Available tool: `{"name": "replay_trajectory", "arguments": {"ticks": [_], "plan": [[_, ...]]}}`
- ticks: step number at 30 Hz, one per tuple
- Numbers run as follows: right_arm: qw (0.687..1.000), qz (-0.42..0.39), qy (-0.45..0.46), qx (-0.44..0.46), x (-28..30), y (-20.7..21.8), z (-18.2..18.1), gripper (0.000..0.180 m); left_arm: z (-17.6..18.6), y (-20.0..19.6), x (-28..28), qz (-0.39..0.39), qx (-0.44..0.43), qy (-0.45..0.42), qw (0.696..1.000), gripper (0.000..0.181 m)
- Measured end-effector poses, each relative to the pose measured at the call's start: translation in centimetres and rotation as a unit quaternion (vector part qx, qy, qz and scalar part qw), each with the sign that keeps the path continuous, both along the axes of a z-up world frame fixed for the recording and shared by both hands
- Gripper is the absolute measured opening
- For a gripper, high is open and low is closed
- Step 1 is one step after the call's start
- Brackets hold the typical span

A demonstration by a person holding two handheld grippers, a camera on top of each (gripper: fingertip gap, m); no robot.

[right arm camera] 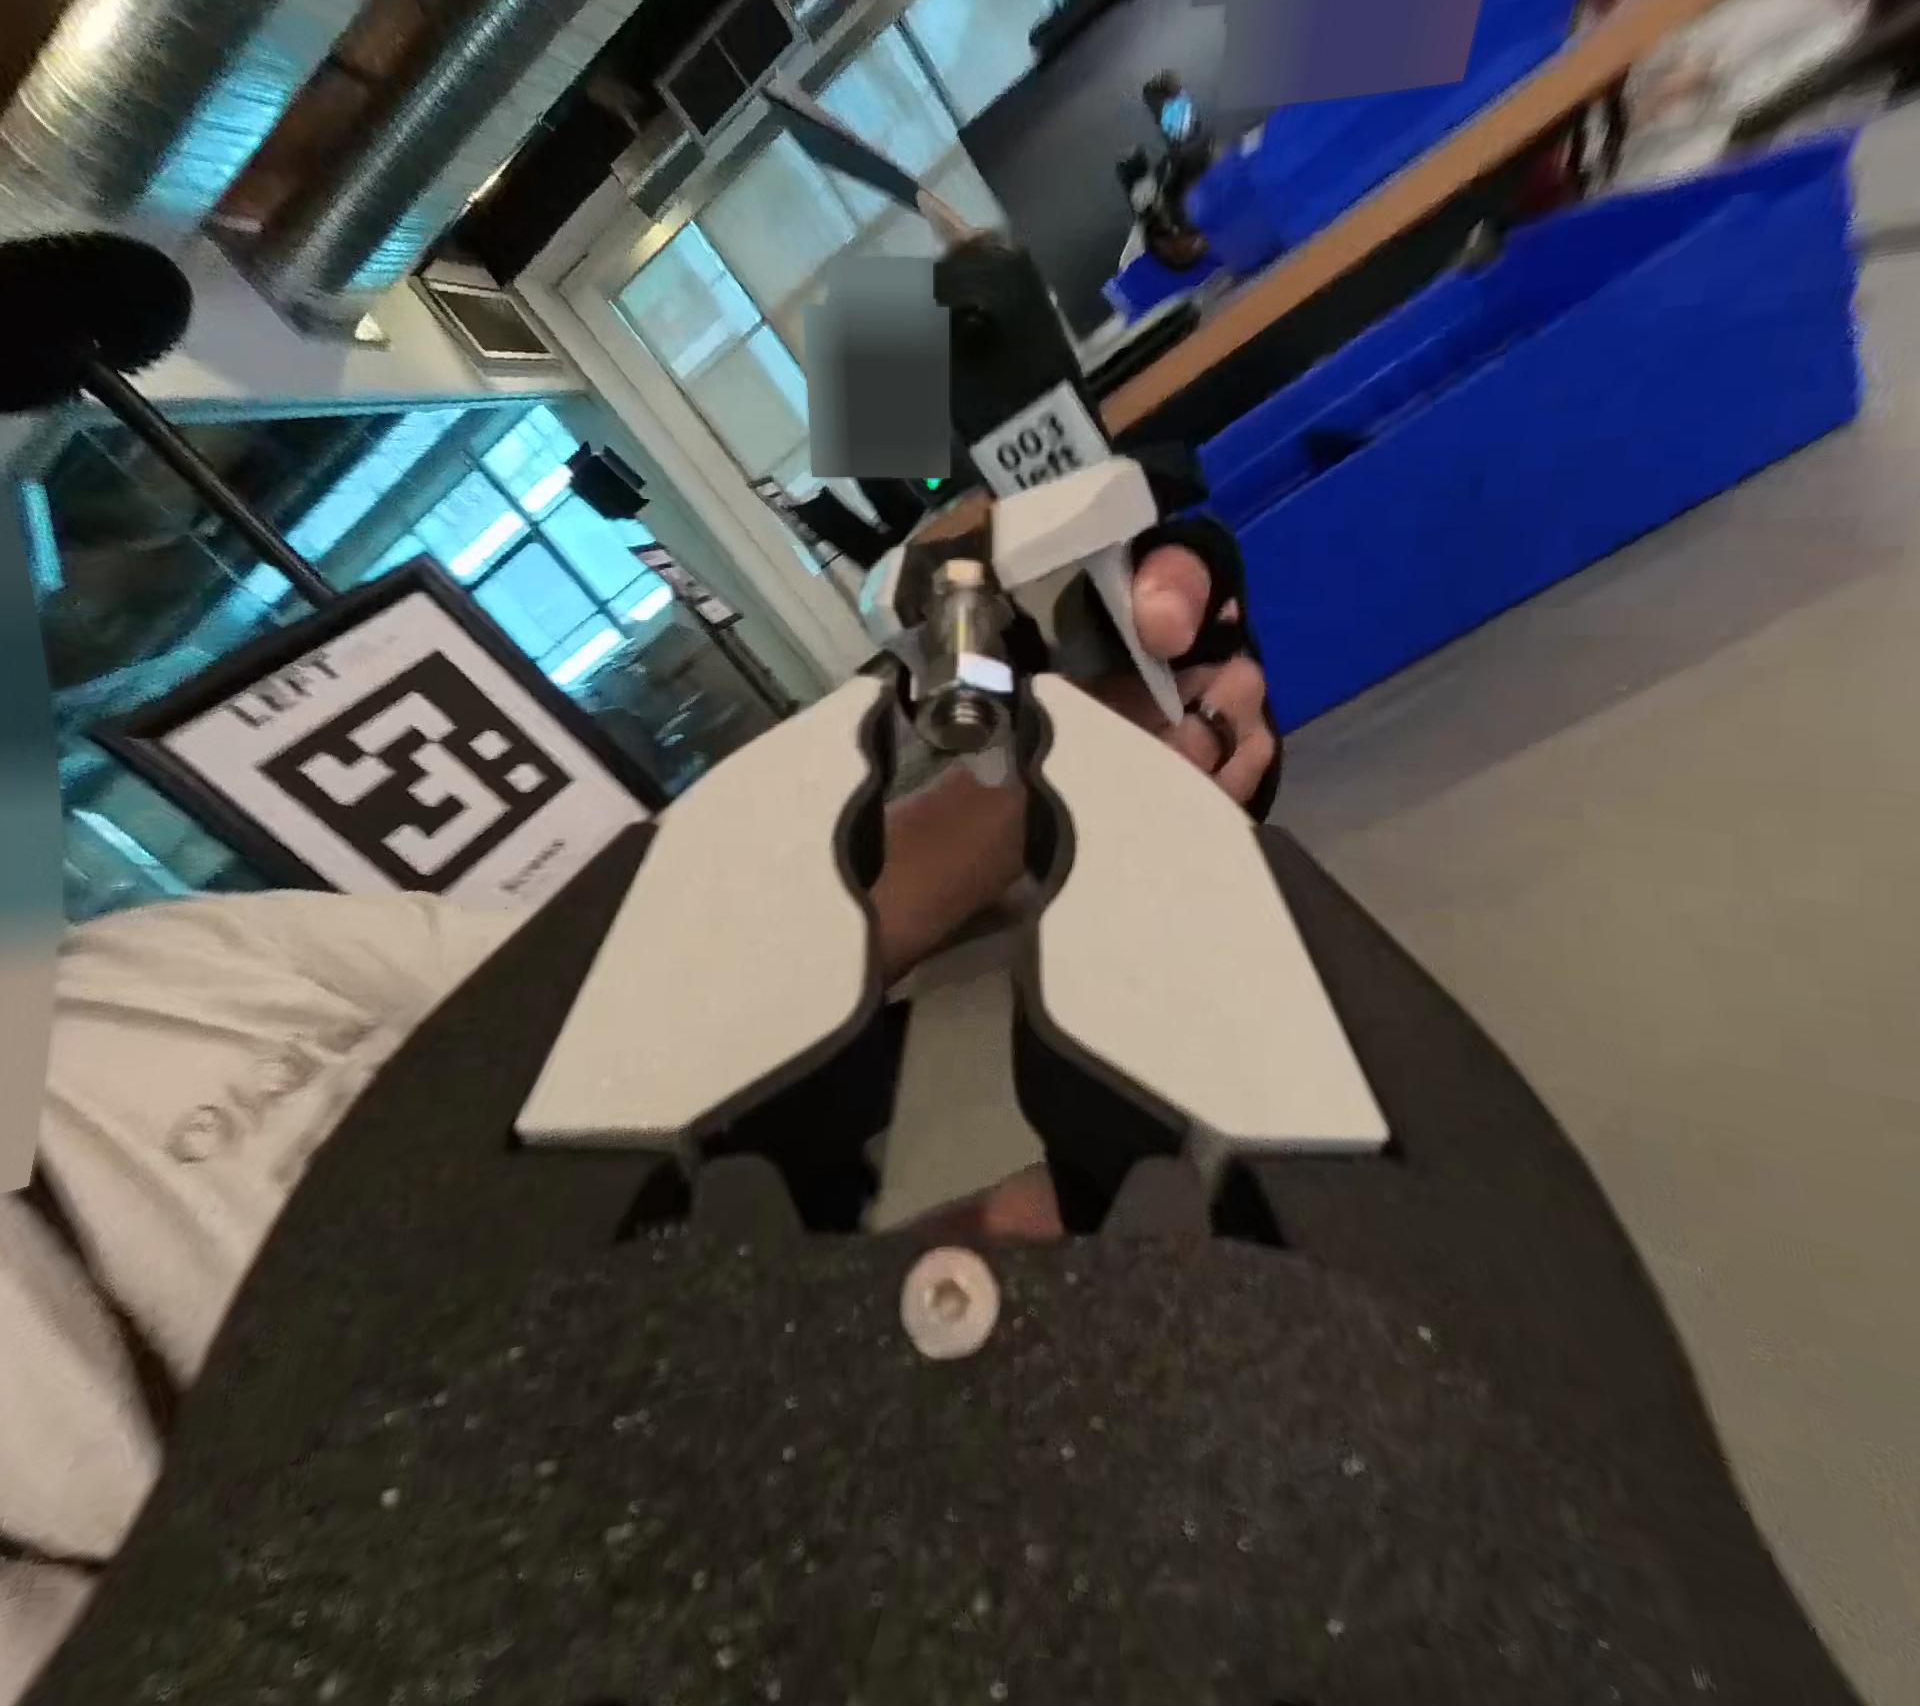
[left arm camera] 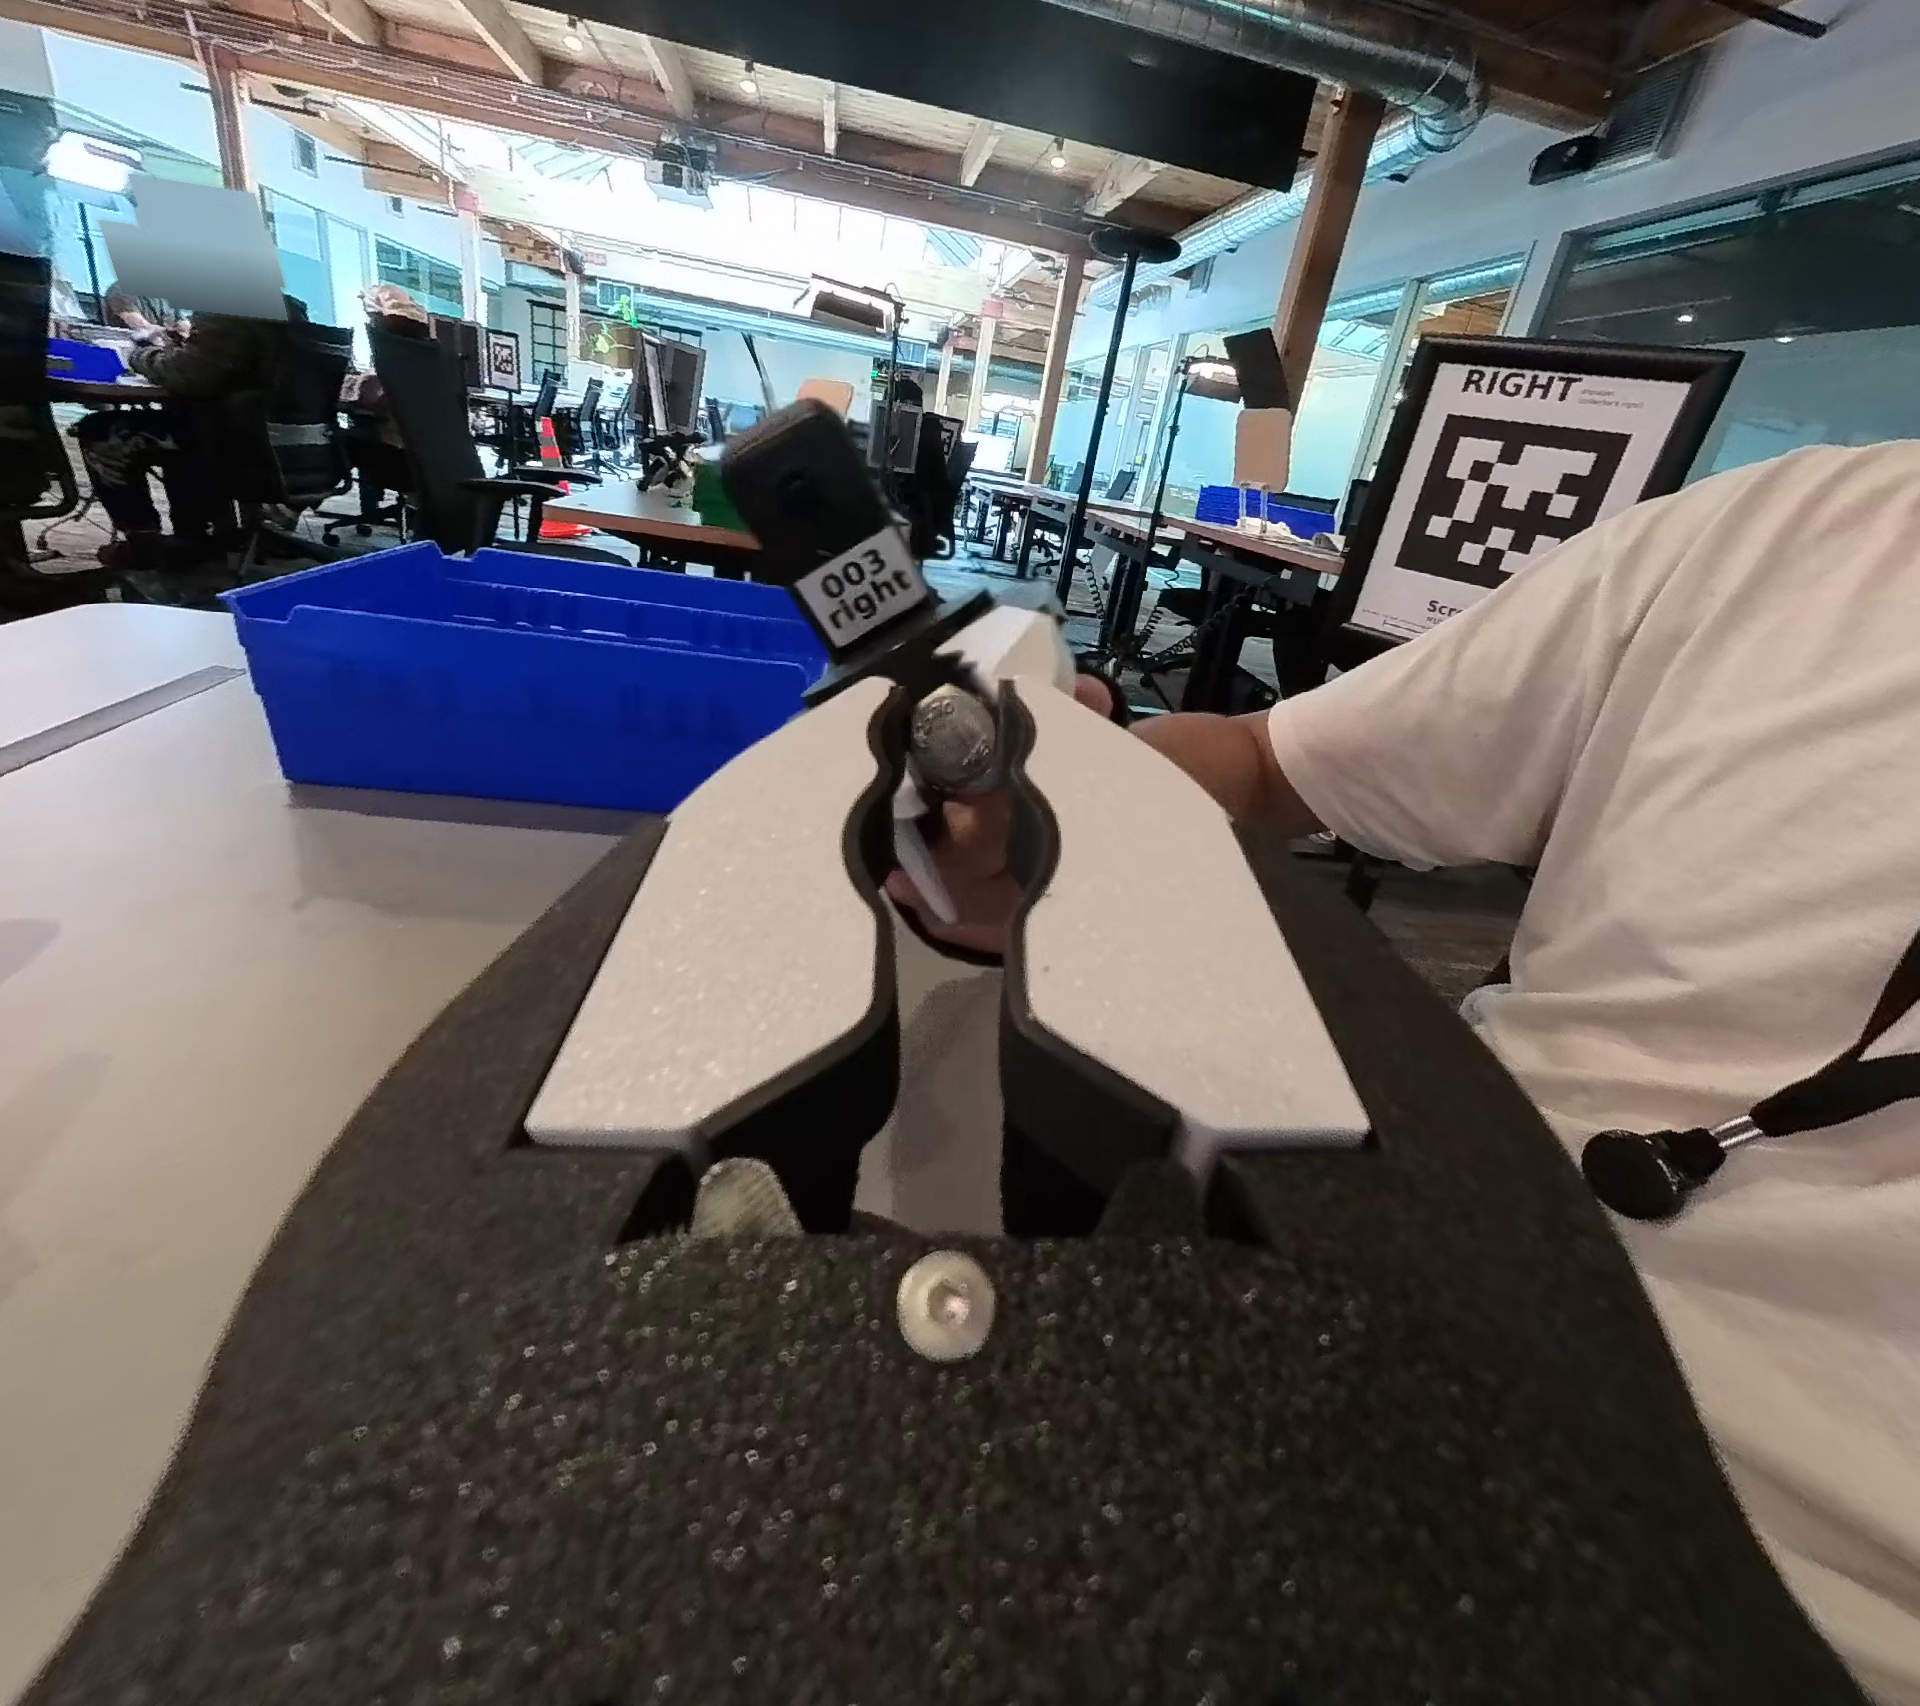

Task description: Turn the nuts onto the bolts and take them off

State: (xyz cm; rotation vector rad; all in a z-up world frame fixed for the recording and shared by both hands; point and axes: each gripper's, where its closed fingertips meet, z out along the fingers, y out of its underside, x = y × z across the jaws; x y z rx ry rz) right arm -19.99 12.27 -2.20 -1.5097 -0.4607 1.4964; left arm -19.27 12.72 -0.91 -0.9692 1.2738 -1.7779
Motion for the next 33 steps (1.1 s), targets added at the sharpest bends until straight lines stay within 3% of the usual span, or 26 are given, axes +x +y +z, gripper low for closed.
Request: {"name": "replay_trajectory", "arguments": {"ticks": [2,4,6,8,12,14,16,19,21,23,26,28,30,33], "plan": [[0.993,-0.054,-0.043,0.091,0.2,-0.2,0.3,0.04,0.0,0.0,0.0,-0.002,-0.003,-0.001,1.0,0.016],[0.951,-0.146,-0.182,0.202,0.7,0.5,-0.8,0.053,0.1,0.0,-0.1,-0.002,-0.007,-0.003,1.0,0.016],[0.855,-0.242,-0.317,0.331,1.5,0.9,-1.0,0.055,0.1,0.1,-0.1,-0.005,-0.011,-0.004,1.0,0.016],[0.729,-0.314,-0.416,0.443,2.0,0.9,-0.3,0.052,0.1,0.0,-0.1,-0.009,-0.015,-0.004,1.0,0.016],[0.525,-0.349,-0.501,0.592,1.4,0.0,0.6,0.044,0.2,-0.2,-0.1,-0.021,-0.023,-0.005,1.0,0.016],[0.456,-0.342,-0.539,0.62,1.1,0.4,0.0,0.042,0.3,-0.3,-0.2,-0.026,-0.024,-0.006,0.999,0.016],[0.435,-0.34,-0.55,0.627,1.0,0.7,-0.3,0.031,0.3,-0.4,-0.3,-0.03,-0.026,-0.007,0.999,0.016],[0.475,-0.335,-0.529,0.618,1.0,0.4,0.0,0.017,0.1,-0.6,-0.2,-0.029,-0.016,-0.003,0.999,0.016],[0.545,-0.32,-0.508,0.584,1.0,0.5,-0.2,0.017,0.2,-0.6,-0.1,-0.022,-0.008,-0.001,1.0,0.016],[0.652,-0.292,-0.469,0.52,0.9,0.5,-0.5,0.017,0.1,-0.6,-0.1,-0.017,-0.003,0.0,1.0,0.016],[0.842,-0.217,-0.335,0.362,0.3,0.1,-0.4,0.017,0.4,-0.6,-0.2,-0.019,-0.006,-0.007,1.0,0.016],[0.925,-0.155,-0.233,0.258,0.2,-0.1,-0.3,0.017,0.4,-0.5,-0.2,-0.015,-0.005,-0.006,1.0,0.016],[0.977,-0.084,-0.127,0.15,0.3,-0.3,0.0,0.017,0.3,-0.5,-0.1,-0.009,0.0,-0.004,1.0,0.016],[1.0,0.009,-0.001,0.014,0.3,-0.4,-0.1,0.017,0.1,-0.3,0.1,0.002,0.008,-0.001,1.0,0.016]]}}
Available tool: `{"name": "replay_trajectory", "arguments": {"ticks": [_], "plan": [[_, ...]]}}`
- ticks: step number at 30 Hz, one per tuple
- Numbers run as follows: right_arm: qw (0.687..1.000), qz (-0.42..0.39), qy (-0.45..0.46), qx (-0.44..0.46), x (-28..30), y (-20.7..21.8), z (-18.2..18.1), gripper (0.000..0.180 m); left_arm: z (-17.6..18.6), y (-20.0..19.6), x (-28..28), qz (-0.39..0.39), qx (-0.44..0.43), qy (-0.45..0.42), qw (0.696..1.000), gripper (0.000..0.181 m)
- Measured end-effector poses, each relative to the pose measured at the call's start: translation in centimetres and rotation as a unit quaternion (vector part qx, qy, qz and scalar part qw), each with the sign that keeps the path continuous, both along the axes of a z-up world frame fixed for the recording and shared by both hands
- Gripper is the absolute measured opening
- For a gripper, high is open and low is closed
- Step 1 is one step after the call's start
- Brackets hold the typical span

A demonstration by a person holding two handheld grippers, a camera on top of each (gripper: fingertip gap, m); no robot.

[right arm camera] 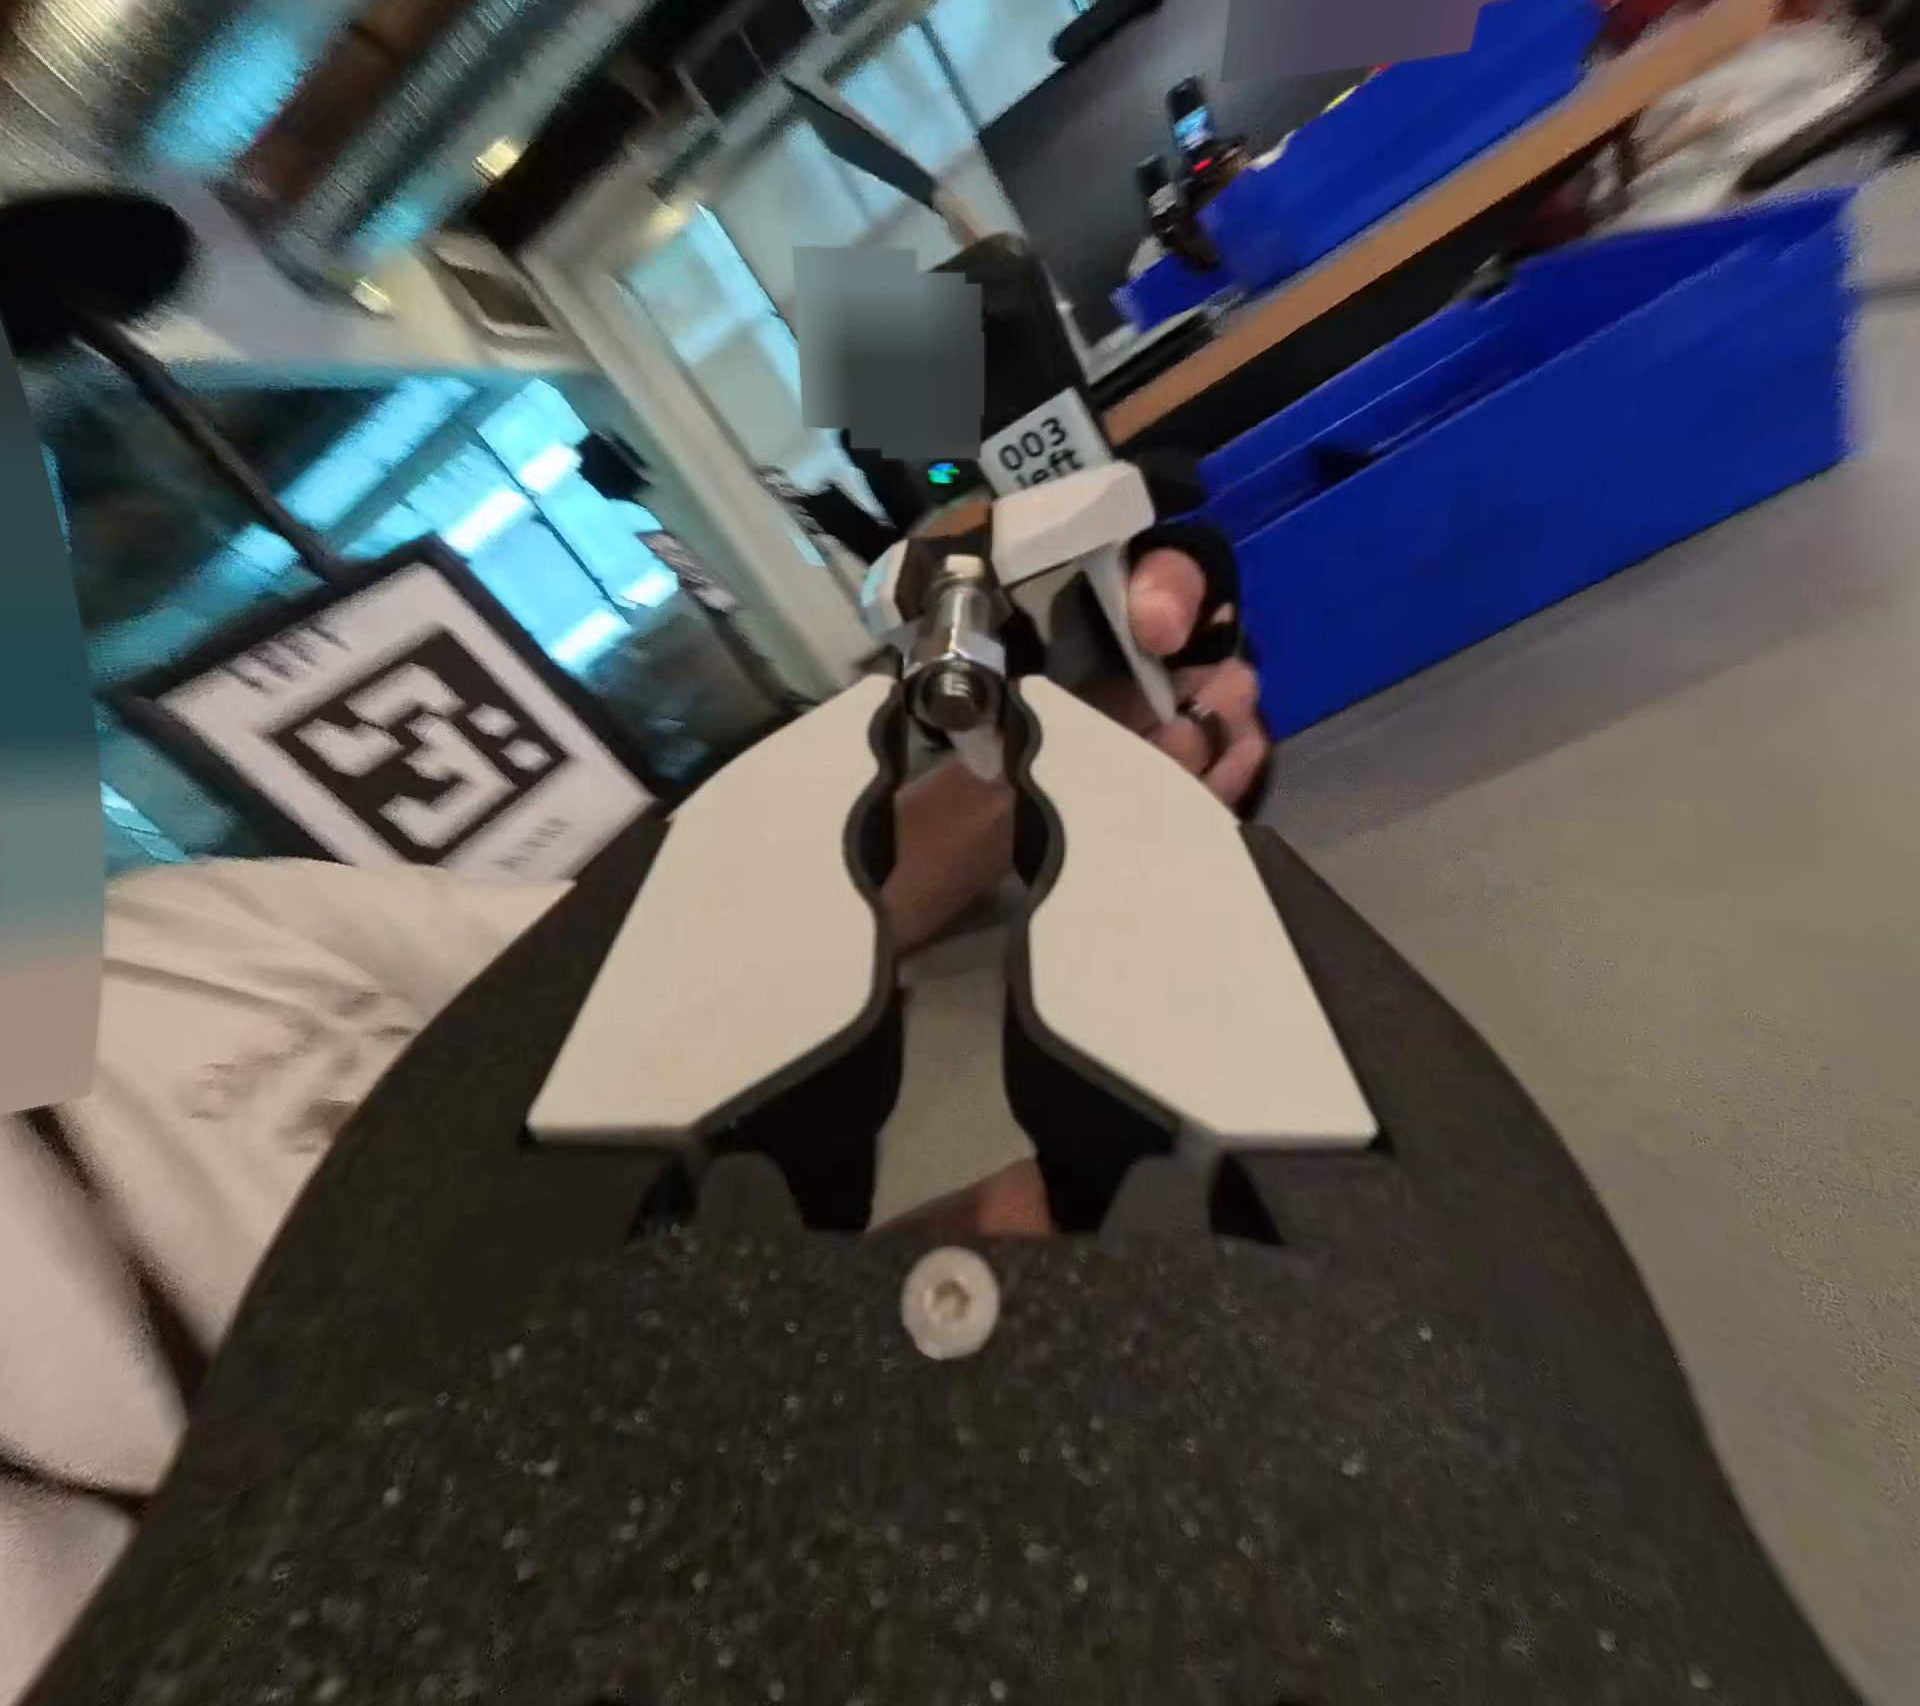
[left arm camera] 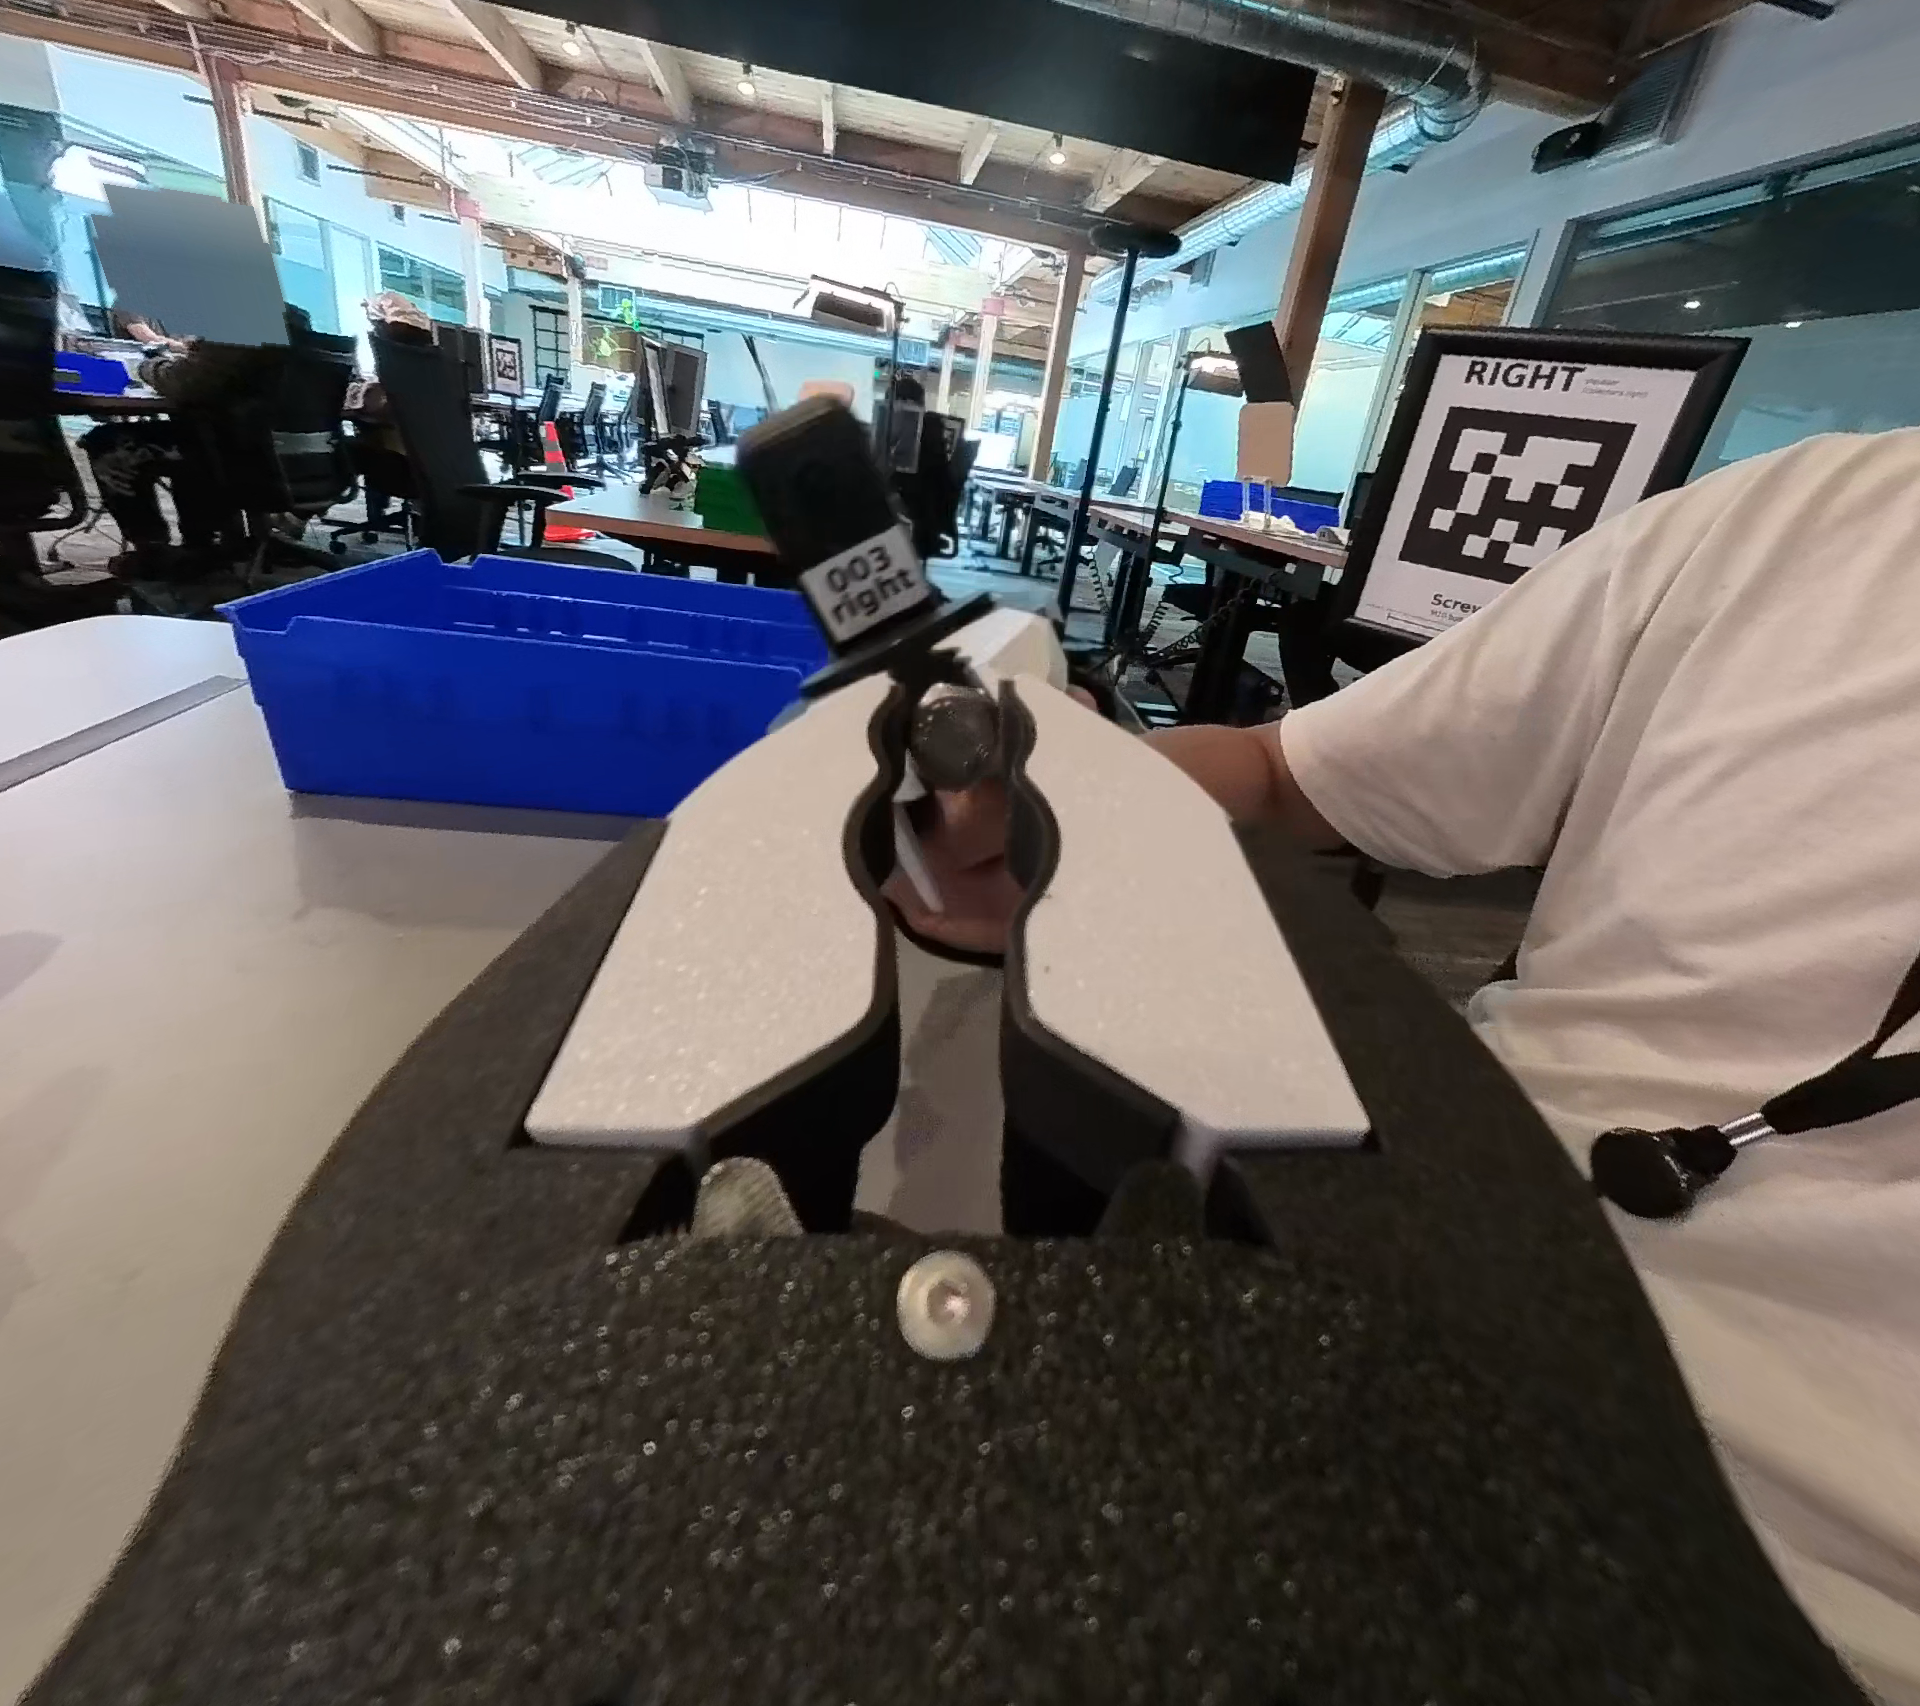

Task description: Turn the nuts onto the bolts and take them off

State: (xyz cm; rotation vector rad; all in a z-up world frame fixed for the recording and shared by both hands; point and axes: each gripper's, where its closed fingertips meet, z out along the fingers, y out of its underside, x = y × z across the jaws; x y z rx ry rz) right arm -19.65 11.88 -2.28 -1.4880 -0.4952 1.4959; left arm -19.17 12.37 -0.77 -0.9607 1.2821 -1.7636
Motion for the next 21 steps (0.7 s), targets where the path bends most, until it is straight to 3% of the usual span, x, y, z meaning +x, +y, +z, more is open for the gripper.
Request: {"name": "replay_trajectory", "arguments": {"ticks": [2,5,7,8,10,11,14,15,16,19,21], "plan": [[0.998,0.025,0.043,-0.04,0.0,0.1,-0.1,0.017,-0.1,0.1,0.1,0.005,0.002,0.003,1.0,0.016],[0.999,-0.011,0.017,0.039,-0.2,-0.5,0.0,0.025,0.0,0.0,0.0,-0.001,-0.003,-0.001,1.0,0.016],[0.985,-0.065,-0.09,0.133,-0.6,-0.5,-0.9,0.041,0.0,0.1,0.0,0.0,-0.004,0.001,1.0,0.016],[0.962,-0.106,-0.163,0.19,-0.5,-0.1,-1.6,0.048,0.0,0.2,-0.1,-0.002,-0.009,-0.001,1.0,0.016],[0.875,-0.203,-0.306,0.315,0.4,0.8,-2.1,0.049,0.1,0.3,-0.1,-0.005,-0.015,-0.003,1.0,0.016],[0.807,-0.25,-0.371,0.386,1.0,1.1,-1.9,0.048,0.1,0.3,-0.1,-0.004,-0.014,-0.003,1.0,0.016],[0.56,-0.334,-0.516,0.555,1.9,1.3,-0.4,0.043,0.0,0.0,-0.1,-0.011,-0.014,0.0,1.0,0.016],[0.493,-0.336,-0.543,0.591,1.7,1.2,-0.3,0.04,-0.1,0.0,0.0,-0.012,-0.014,0.002,1.0,0.016],[0.453,-0.333,-0.558,0.61,1.3,1.1,-0.3,0.04,-0.1,0.0,0.1,-0.012,-0.014,0.003,1.0,0.016],[0.452,-0.339,-0.554,0.611,0.6,1.1,-0.1,0.025,-0.2,-0.3,0.1,-0.018,-0.011,0.006,1.0,0.016],[0.482,-0.34,-0.538,0.601,0.6,1.1,0.2,0.018,-0.1,-0.4,0.0,-0.017,-0.011,0.002,1.0,0.016]]}}
